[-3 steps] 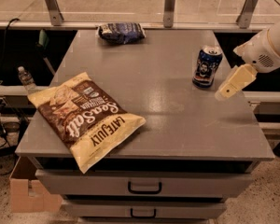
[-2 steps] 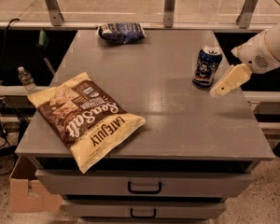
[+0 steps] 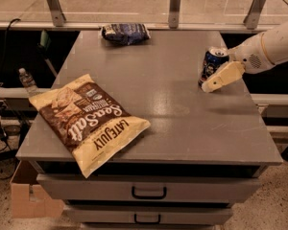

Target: Knock pepsi can over

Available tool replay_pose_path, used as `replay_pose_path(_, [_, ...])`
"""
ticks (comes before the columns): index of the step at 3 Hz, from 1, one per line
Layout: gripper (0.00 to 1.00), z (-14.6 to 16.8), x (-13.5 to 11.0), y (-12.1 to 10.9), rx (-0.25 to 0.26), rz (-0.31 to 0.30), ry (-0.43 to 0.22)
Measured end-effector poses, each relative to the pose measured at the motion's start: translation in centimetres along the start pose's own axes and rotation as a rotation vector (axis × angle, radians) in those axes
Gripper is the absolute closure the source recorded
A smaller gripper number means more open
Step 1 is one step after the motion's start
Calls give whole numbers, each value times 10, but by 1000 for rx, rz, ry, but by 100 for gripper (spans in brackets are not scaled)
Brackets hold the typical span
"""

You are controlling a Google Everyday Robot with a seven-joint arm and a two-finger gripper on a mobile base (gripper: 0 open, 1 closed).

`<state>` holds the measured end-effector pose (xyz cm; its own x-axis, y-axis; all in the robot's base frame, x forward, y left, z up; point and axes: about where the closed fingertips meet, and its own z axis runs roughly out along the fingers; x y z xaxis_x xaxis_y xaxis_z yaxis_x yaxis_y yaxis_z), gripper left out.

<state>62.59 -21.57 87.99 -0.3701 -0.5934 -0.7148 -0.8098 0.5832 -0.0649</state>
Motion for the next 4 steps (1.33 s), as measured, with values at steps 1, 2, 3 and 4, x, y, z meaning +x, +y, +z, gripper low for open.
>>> replay_pose_path(1, [0, 3, -13, 2, -23, 24, -58])
replay_pose_path(2, [0, 3, -33, 32, -97, 30, -117])
replay_pose_path(3, [0, 2, -69, 99, -255, -26, -180])
replay_pose_path(4, [0, -6, -99, 139, -351, -98, -239])
